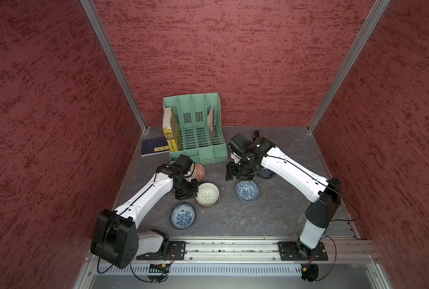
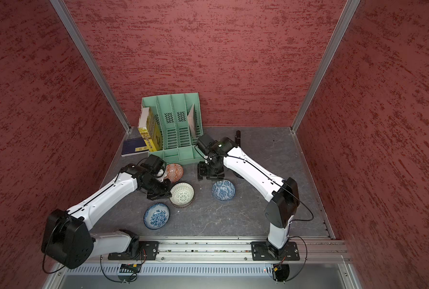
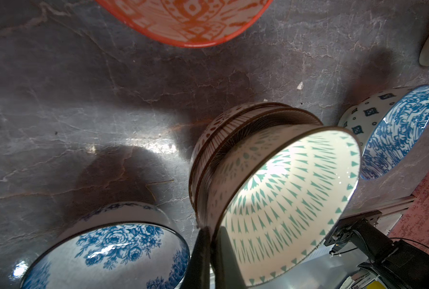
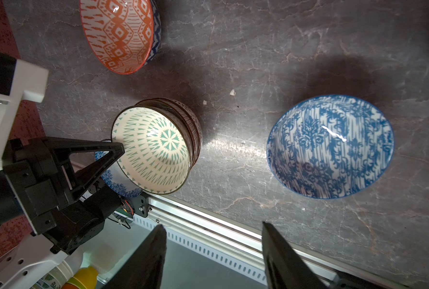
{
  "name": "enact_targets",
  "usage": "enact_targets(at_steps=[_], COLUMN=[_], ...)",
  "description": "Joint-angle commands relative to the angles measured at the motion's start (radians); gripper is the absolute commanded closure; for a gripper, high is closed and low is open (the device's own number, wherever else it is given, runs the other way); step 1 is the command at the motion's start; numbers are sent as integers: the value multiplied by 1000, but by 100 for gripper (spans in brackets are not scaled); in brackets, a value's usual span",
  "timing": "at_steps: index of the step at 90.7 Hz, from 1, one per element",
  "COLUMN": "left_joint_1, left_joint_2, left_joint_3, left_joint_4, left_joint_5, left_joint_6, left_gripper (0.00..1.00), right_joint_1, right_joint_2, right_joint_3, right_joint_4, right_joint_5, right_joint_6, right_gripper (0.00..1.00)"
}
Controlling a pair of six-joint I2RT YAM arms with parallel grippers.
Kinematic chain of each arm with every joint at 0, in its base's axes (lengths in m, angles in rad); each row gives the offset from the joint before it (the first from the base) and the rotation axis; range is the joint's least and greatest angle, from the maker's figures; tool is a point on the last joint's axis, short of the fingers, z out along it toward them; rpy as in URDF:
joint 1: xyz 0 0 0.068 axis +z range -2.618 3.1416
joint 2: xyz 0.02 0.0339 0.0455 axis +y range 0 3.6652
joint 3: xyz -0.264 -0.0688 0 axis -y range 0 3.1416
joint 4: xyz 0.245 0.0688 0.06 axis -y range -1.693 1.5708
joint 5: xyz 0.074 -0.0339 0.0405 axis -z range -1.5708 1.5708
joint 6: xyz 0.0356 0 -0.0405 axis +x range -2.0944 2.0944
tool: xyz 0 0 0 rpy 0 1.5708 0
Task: Stack the bowls
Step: Place the bowl on the bowl.
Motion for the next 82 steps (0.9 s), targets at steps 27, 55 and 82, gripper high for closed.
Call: enact_targets(at_steps=[27,55,82], left_joint_1=[11,9,9], left_joint_2=[-8,13,24], left_joint_3=[-5,-12,-15], left_joint_4=[55,51,50], left_joint_5=[34,46,48], left_joint_6=[8,12,16], left_gripper=[100,100,100], right_joint_1=[-2,-2,-3], right_joint_2=[-21,9,26], right_joint_3=[-2,44,60], right_joint_4=[28,13,16], right_joint_5=[-22,-32,-52], right_joint_6=[-6,-16,-17], right_gripper=[36,36,36])
